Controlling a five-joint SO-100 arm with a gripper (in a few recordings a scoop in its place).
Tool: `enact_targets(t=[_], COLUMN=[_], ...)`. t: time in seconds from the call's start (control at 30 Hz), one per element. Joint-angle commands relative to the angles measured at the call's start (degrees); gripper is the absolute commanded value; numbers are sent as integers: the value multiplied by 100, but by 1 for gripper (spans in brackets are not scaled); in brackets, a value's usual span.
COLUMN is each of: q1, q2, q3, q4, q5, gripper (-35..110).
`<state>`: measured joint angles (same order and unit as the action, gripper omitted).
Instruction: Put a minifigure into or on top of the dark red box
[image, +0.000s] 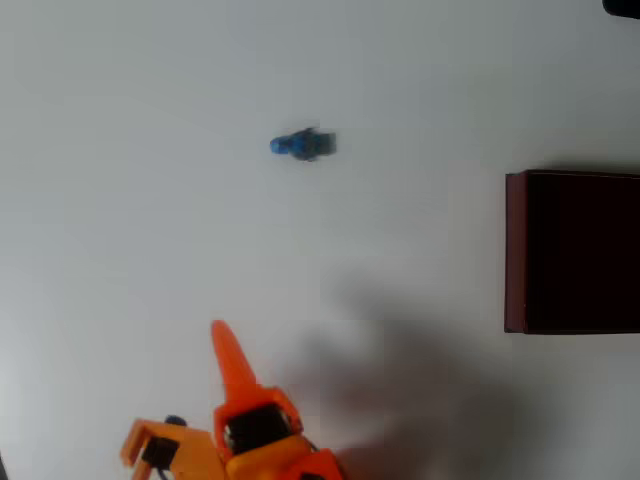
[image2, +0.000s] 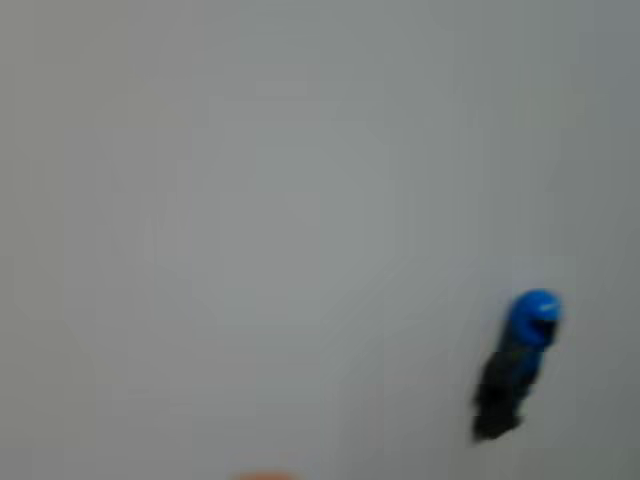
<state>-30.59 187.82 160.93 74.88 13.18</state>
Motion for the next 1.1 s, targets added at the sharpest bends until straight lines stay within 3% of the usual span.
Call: enact_targets(t=[0.0, 0.23, 0.4, 0.53, 1.07], q1=[-114, 439, 642, 1195, 2426], q2=[-1371, -6970, -7383, -7321, -9756], q3=[-1090, -5511, -6082, -6231, -7585], q4=[-220, 1679, 1450, 1494, 1160], q5=[-422, -694, -598, -308, -1028], gripper=[28, 17, 15, 20, 19])
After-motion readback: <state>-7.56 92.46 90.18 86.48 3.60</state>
